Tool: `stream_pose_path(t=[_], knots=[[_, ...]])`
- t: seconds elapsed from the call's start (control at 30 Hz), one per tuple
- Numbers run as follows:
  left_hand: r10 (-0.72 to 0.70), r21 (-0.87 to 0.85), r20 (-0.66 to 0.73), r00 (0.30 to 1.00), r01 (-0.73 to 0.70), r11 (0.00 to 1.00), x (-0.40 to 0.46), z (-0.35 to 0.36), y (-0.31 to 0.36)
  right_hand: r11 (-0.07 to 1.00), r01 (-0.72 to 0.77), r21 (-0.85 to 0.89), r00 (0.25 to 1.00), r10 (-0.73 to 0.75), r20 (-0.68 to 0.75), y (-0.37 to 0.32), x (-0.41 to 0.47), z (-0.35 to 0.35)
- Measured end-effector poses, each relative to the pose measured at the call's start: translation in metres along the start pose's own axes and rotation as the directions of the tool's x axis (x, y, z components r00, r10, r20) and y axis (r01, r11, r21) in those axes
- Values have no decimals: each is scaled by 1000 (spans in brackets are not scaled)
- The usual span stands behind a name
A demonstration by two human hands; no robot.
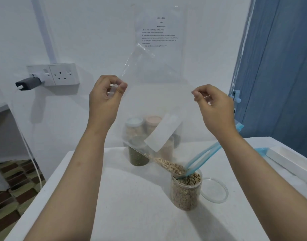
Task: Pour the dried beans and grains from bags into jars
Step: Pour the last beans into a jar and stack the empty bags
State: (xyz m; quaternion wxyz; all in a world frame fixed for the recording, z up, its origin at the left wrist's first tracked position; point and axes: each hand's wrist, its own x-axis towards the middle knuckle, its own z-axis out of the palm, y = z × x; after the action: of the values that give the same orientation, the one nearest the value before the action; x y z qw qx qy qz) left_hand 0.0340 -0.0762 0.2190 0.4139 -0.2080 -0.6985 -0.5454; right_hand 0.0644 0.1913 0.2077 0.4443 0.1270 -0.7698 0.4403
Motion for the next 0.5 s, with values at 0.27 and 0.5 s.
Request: stream_pose_path(t=[0.27, 0.5], knots=[[-4, -13, 1, 1000, 4, 1000, 1, -2, -1, 1000, -4, -4, 1000, 4, -2, -3, 0, 2], [2, 1, -13, 1000, -2, 1000, 3, -4, 1, 1000, -1, 7, 1000, 1, -20, -8, 1, 3]])
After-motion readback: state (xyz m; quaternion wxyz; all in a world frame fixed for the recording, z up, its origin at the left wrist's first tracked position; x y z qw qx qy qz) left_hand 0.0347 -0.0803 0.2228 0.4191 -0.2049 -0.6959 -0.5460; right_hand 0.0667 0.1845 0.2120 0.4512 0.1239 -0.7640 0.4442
